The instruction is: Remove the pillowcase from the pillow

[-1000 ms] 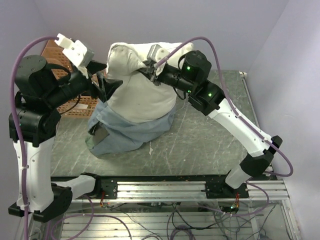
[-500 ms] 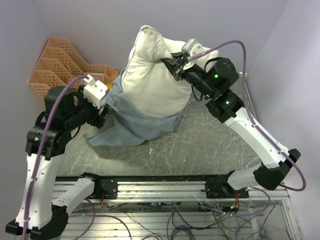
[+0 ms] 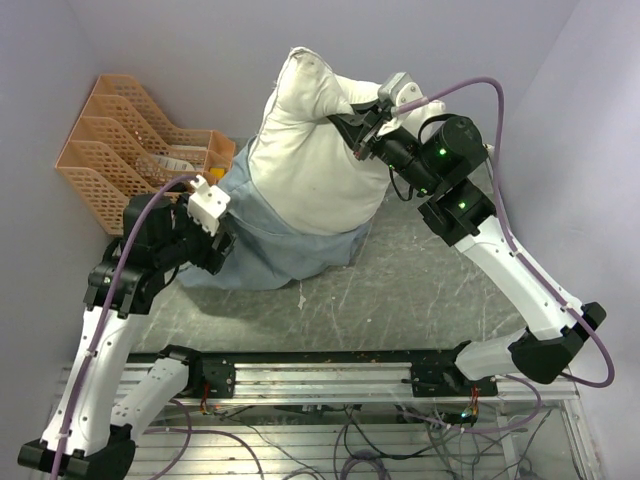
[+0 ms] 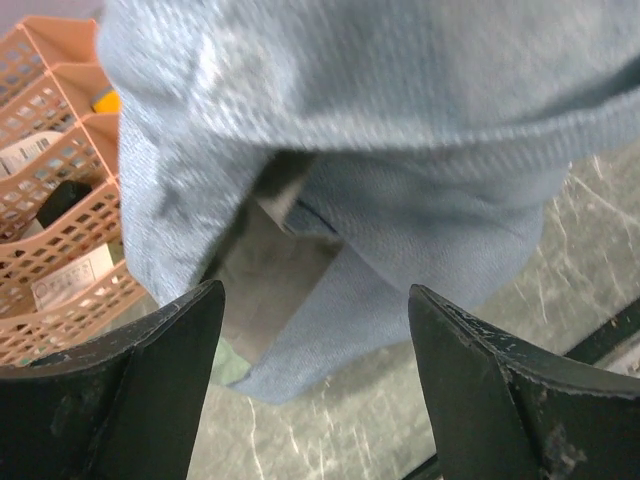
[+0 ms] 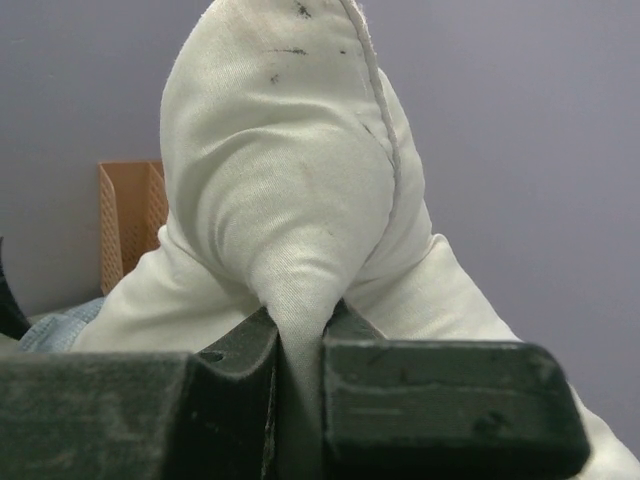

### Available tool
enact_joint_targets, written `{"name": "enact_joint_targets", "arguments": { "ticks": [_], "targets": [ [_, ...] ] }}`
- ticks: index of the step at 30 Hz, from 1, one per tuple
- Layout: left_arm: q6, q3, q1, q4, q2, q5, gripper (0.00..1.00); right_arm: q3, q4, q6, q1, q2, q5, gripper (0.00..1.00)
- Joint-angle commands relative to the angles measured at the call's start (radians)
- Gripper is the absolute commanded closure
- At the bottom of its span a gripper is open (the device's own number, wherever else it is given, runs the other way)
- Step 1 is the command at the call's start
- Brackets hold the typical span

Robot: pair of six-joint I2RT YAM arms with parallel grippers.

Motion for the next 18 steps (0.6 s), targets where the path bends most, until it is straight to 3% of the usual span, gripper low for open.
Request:
{"name": "enact_joint_targets", "arguments": {
  "ticks": [1,6,13,16,18],
  "targets": [
    [-0.072,-0.026,-0.001,0.216,0.015,-0.052,0.16,-0.007,0.056,0.045,-0.006,-0.038,-0.018,1.0],
    [-0.147,-0.05,-0.001,0.339,0.036,0.016,0.25,-0.001,0.056,0.08,-0.005,-0.04,-0.048,1.0],
    [-0.113,-0.114,-0.001,0.384,0.051,-0.062,0.75,0.011,0.053,0.086,-0.014,-0.051,0.005,1.0],
    [-0.08,-0.177,-0.001,0.393,0.026,-0.153,0.9,0.04,0.063,0.099,-0.039,-0.045,0.059,1.0],
    [-0.06,-0.221,-0.001,0.396,0.011,-0.226,0.93,0.048,0.092,0.117,-0.06,-0.047,0.128,1.0]
  ]
}}
